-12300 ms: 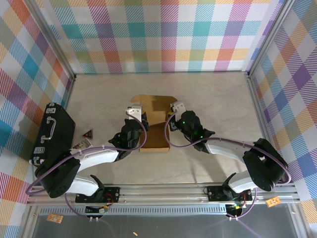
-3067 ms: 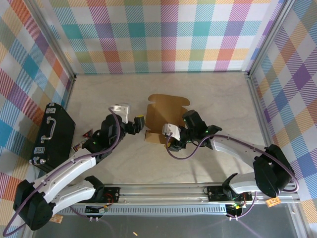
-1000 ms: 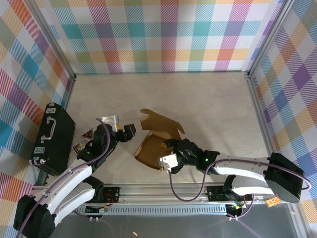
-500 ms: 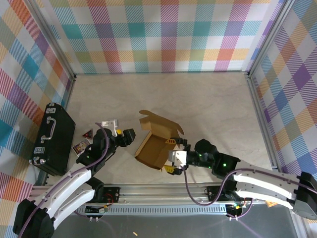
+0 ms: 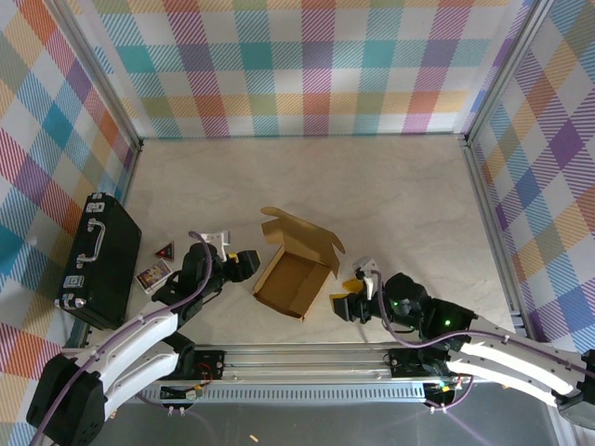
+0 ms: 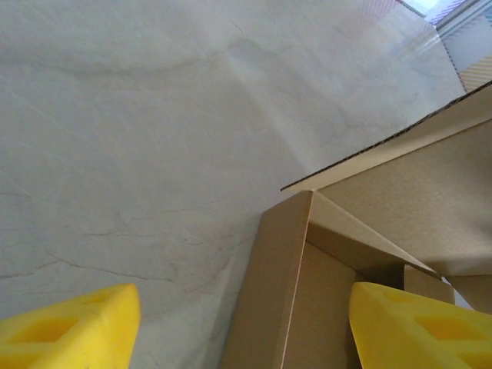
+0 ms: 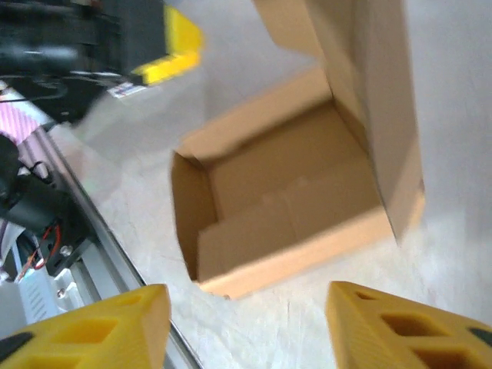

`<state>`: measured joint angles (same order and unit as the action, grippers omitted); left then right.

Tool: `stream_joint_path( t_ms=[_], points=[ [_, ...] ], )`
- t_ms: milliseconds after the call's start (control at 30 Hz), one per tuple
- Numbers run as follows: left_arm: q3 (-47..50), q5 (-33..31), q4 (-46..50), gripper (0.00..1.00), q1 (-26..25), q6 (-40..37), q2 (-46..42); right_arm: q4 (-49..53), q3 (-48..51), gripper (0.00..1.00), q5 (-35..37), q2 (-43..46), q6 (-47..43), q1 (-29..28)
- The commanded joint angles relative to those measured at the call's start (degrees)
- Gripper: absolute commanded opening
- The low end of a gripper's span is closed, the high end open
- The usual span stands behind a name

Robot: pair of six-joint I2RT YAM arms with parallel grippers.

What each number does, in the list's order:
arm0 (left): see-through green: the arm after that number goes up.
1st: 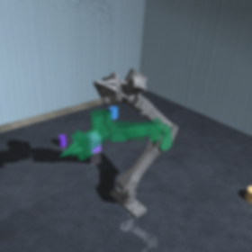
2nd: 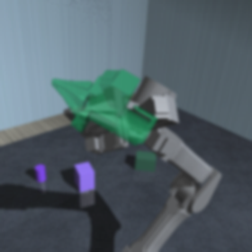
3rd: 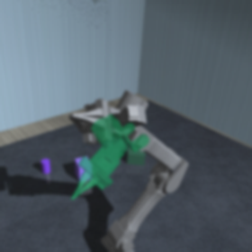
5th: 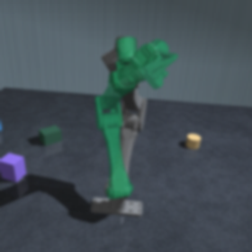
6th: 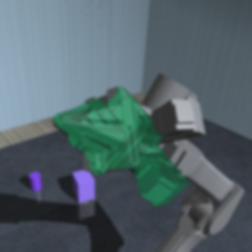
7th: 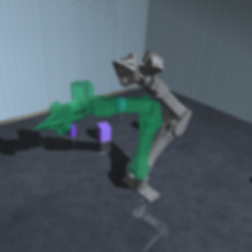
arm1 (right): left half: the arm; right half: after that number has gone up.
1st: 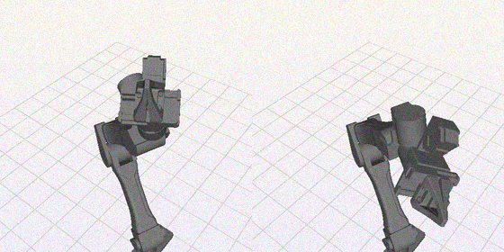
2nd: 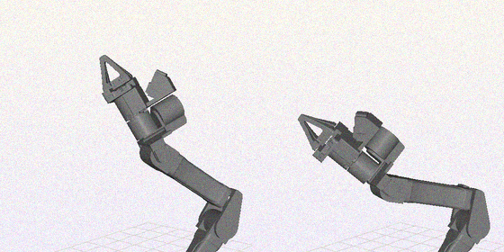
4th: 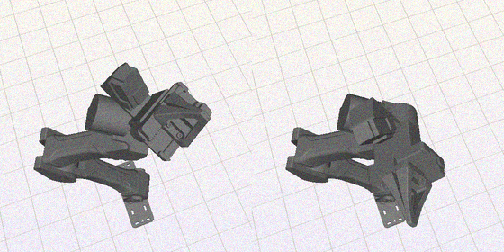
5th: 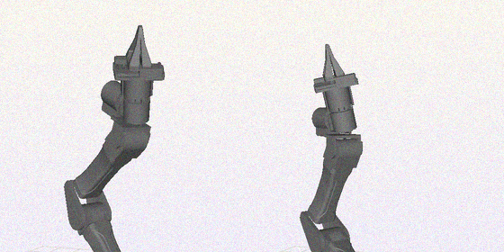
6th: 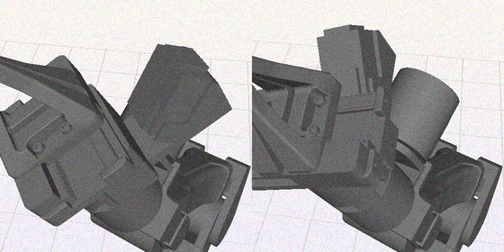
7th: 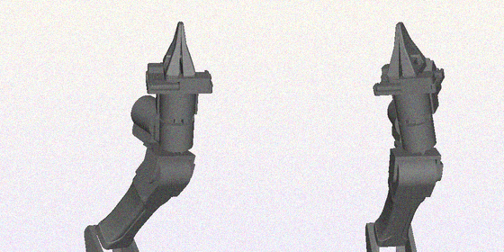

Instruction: Fold the paper box

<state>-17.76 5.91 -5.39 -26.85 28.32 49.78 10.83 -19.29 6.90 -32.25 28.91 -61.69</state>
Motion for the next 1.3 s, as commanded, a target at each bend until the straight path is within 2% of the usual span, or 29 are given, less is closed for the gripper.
stream_joint_path(
  t_ms=[0, 100, 200, 333, 533, 667, 767, 1000, 1133, 1267],
  points=[
    [1.1, 3.4, -3.3, 0.69, -0.8, 2.2, 2.9, -0.9, 1.3, 0.52, 1.7, -5.1, 15.4, -0.4],
    [0.8, 4.8, -4.4, 0.67, -1.8, 3.0, 5.5, -2.6, -1.4, 0.53, 4.2, -12.2, 18.2, -0.3],
    [0.1, 5.4, -4.0, 0.65, -3.0, 2.9, 6.7, -2.8, -5.4, 0.53, 8.9, -19.3, 16.5, -0.3],
    [0.2, 6.2, -4.6, 0.63, -3.9, 3.4, 6.8, -4.1, -9.6, 0.44, 13.3, -25.9, 14.6, 2.1],
    [0.3, 6.3, -4.2, 0.62, -4.6, 3.5, 7.0, -9.3, -15.6, 0.41, 0.4, -35.5, 9.9, 15.5],
    [0.4, 5.8, -5.0, 0.62, -4.8, 3.7, 7.8, -6.4, -22.9, 0.42, -3.1, -42.0, 5.1, 20.2],
    [0.4, 4.0, -6.1, 0.62, -4.9, 4.4, 9.1, -2.2, -27.6, 0.46, -4.5, -45.0, 2.0, 21.5],
    [0.5, 2.8, -8.8, 0.56, -5.7, 6.7, 11.2, 7.7, -27.1, 0.69, -3.4, -40.3, 1.9, 21.5],
    [0.2, 2.5, -8.3, 0.56, -6.5, 6.9, 11.5, 16.3, -26.0, 0.7, -5.8, -35.9, 4.4, 21.1],
    [0.4, 1.4, -8.0, 0.55, -6.7, 7.3, 11.1, 15.3, -20.0, 0.68, -7.8, -31.0, 10.5, 17.1]
  ],
)
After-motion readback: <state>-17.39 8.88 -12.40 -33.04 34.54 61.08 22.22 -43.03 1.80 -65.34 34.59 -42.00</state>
